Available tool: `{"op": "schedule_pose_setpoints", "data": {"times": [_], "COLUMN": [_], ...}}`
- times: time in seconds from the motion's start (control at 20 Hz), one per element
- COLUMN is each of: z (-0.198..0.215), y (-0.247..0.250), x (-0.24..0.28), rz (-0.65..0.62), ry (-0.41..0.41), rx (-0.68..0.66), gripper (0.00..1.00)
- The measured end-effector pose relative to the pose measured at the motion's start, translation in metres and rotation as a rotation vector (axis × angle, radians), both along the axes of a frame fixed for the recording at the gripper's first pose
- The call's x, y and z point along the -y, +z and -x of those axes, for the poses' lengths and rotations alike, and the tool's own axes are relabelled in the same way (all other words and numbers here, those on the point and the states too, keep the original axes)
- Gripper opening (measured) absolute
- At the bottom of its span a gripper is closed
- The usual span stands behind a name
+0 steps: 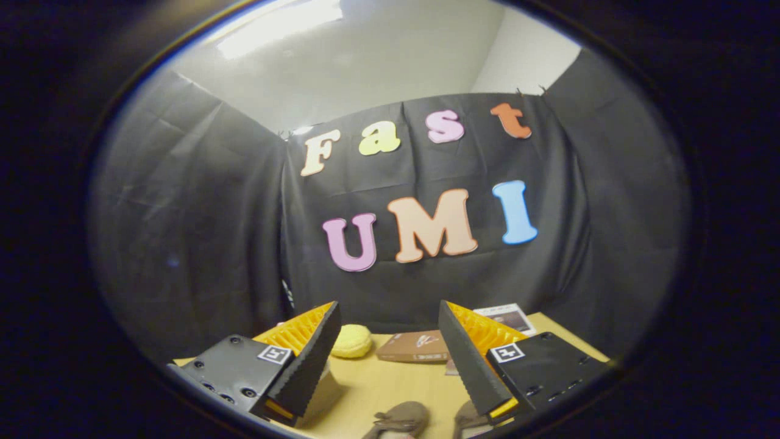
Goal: Open the storage box then place both shoes into the box .Put the left shoe in first, then the right shoe, with the right side of both shoes facing outward in a uniform manner.
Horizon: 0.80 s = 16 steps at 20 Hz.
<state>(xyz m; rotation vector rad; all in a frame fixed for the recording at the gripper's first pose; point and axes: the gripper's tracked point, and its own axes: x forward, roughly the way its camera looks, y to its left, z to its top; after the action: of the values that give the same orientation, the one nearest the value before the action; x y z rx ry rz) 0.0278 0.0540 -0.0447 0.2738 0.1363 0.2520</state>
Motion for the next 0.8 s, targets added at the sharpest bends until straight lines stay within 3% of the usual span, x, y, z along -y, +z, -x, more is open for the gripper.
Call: {"op": "schedule_pose_setpoints", "data": {"times": [0.3,0.6,0.8], "z": [0.016,0.038,0.050], "y": [-0.074,-0.143,-0.168], "x": [-0.056,-0.105,-0.126], "rz": [-0.276,-0.635,-0.784], "ry": [0.103,0.179,0.190], "rx": [-0.284,-0.597,-0.715], "gripper": [0.99,1.00,1.00]}}
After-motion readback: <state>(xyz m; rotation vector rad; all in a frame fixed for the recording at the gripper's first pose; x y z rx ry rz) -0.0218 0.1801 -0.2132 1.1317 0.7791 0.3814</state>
